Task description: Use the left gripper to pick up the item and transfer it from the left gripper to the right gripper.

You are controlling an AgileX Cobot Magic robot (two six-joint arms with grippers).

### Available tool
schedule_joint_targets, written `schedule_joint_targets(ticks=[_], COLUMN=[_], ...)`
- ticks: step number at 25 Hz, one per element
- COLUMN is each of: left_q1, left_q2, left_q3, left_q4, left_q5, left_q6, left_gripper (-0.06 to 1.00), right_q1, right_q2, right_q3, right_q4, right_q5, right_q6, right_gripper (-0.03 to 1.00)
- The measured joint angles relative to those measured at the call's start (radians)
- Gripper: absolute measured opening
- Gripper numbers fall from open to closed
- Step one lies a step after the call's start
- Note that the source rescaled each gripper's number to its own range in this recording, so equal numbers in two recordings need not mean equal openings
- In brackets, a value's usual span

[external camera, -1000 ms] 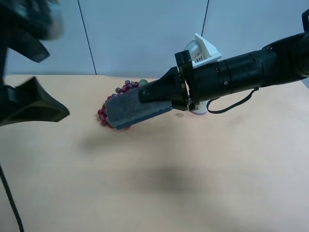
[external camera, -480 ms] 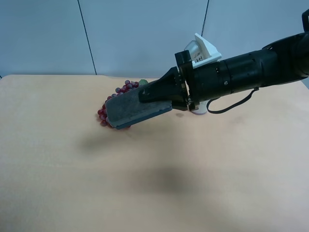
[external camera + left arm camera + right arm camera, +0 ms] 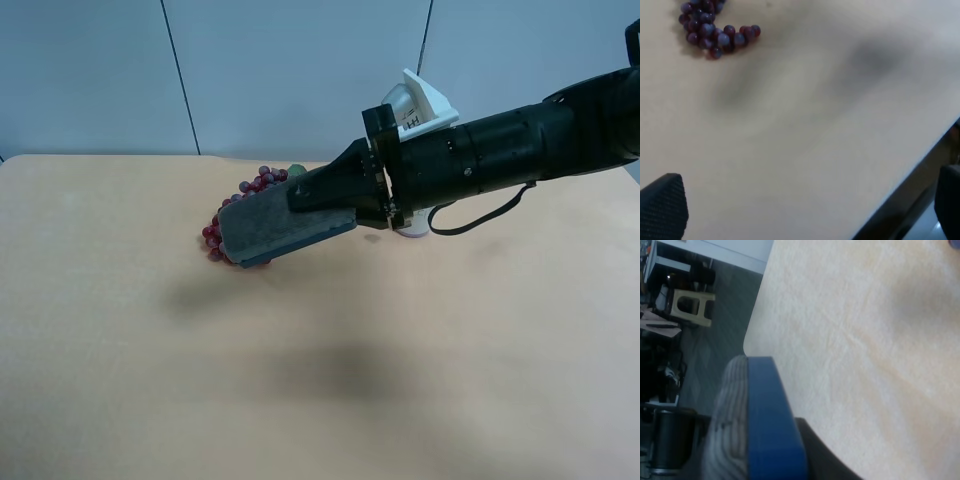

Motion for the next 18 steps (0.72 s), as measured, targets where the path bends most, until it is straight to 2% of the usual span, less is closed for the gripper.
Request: schedule_joint_targets(ticks=[4, 8, 18], left_q1=[-0.001, -0.001, -0.001], left_q2=[-0.088, -0.092, -0.092], left_q3=[0.091, 0.165, 0.170], left_q4=[-0.010, -0.059, -0.078], left_q5=[-0.079, -0.121, -0.143], left_q6=[0.000, 0.001, 0.002], left_gripper=[1.00, 1.00, 1.00], right_q1=[0.000, 0.000, 0.000], right_q2=[0.000, 0.000, 0.000], right_q3=[0.000, 0.000, 0.000], right_q4=[0.000, 0.000, 0.000], right_q5=[0.000, -0.013, -0.020], right_q6=[0.000, 0.000, 0.000], right_gripper=[0.00, 0.00, 0.00])
